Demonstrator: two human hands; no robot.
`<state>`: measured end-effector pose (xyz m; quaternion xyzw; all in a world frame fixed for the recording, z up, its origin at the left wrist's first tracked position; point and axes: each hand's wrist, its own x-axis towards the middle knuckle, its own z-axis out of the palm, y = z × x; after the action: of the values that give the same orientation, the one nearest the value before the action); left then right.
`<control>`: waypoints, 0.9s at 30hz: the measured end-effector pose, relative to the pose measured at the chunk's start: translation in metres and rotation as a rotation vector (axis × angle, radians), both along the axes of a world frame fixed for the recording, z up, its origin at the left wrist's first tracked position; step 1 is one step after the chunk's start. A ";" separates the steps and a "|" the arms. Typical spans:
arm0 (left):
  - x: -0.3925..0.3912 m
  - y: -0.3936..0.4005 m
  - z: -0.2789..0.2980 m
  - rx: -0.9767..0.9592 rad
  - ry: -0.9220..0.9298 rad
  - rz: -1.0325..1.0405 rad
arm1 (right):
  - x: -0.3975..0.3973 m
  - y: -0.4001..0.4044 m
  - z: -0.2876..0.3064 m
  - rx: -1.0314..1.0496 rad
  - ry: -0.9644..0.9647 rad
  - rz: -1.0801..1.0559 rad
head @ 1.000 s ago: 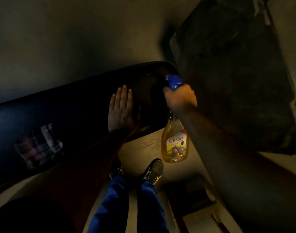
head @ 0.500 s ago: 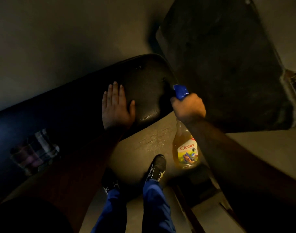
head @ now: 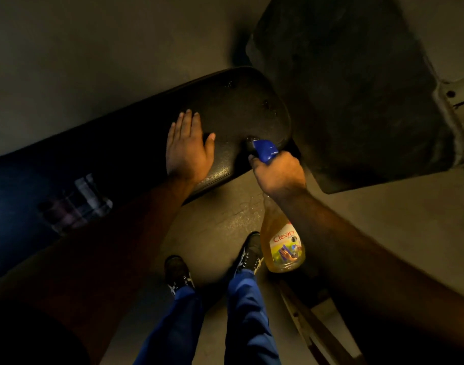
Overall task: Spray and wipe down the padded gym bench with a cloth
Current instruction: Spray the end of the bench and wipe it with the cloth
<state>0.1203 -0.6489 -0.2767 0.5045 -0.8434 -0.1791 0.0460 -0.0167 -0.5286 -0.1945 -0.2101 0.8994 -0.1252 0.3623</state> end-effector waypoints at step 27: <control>0.143 0.005 0.012 -0.129 -0.155 -0.064 | 0.111 0.004 -0.003 -0.007 -0.115 0.205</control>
<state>0.2637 -0.6444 -0.2646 0.4858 -0.8698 -0.0862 0.0071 0.0945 -0.5249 -0.1972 -0.2949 0.8505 -0.1023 0.4234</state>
